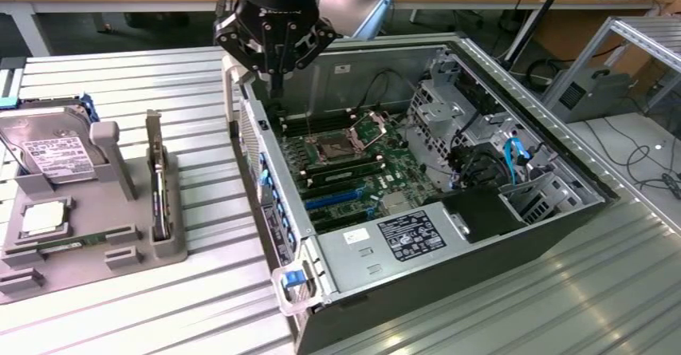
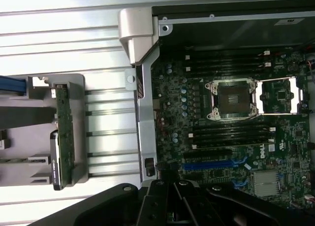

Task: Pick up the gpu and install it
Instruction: 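Reach for the gpu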

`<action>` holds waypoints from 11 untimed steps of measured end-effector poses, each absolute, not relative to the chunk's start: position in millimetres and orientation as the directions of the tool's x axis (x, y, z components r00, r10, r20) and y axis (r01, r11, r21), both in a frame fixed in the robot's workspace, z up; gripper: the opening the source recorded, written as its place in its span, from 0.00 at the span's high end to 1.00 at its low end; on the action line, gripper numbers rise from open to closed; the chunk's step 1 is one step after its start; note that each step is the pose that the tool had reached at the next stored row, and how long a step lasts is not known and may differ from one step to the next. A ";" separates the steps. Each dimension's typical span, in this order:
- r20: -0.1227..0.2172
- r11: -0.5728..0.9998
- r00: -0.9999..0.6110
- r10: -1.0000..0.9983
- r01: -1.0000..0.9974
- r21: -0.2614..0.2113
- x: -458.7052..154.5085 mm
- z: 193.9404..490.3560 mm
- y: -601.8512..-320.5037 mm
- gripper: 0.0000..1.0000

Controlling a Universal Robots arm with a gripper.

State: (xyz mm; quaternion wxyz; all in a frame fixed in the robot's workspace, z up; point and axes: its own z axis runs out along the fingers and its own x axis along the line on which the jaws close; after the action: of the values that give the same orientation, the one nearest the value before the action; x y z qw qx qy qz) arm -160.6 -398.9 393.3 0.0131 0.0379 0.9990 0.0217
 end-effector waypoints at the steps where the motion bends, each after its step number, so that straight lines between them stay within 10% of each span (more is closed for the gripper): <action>1: -0.024 0.996 -0.997 0.076 0.075 0.044 -161.0 393.3 -398.9 0.89; 11: -0.024 0.996 -0.997 0.076 0.075 0.044 -164.8 393.3 -398.9 0.89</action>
State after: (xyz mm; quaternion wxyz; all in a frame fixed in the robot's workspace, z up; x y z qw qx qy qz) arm -164.8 -398.9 393.3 0.0131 0.0379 0.9990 0.0217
